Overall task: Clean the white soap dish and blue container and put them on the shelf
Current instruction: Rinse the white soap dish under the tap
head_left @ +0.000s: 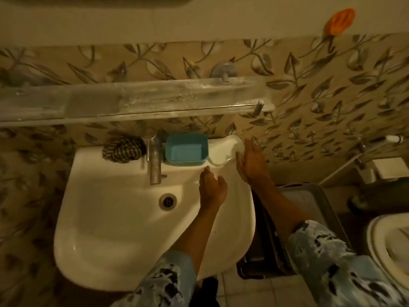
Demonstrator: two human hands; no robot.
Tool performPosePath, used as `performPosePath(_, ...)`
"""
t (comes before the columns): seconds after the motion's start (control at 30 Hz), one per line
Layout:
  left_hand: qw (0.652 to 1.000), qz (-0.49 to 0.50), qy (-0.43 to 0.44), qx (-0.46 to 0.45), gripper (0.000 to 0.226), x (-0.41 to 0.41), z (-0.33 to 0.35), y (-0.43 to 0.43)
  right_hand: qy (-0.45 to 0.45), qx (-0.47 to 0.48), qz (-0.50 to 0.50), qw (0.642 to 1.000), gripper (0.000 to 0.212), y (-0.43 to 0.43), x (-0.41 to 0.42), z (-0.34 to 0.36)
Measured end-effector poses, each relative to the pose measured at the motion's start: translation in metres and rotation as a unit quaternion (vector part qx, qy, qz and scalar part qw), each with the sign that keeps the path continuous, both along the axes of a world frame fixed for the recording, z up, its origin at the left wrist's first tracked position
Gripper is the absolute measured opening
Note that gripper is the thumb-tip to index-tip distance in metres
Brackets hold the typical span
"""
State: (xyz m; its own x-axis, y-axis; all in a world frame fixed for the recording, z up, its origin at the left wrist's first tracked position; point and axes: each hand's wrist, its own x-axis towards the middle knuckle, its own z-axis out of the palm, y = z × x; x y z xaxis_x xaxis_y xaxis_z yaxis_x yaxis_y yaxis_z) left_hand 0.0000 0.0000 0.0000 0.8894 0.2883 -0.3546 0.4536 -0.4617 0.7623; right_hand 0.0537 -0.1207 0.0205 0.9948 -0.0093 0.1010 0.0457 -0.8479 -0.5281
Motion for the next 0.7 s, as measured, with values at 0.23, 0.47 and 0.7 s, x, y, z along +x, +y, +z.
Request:
performPosePath(0.23, 1.0, -0.009, 0.0, -0.011, 0.072, 0.014, -0.007, -0.013, 0.053, 0.033, -0.047, 0.997, 0.044, 0.001, 0.032, -0.007)
performPosePath(0.47, 1.0, 0.002, -0.024, -0.011, 0.063, 0.014, -0.005, -0.017, 0.068, 0.151, -0.062, 0.984, 0.037, -0.002, 0.033, -0.009)
performPosePath(0.7, 0.987, 0.052, -0.071, -0.136, 0.038, 0.001, -0.003, -0.014, 0.084, 0.197, -0.104, 0.971, 0.041, -0.002, 0.01, -0.003)
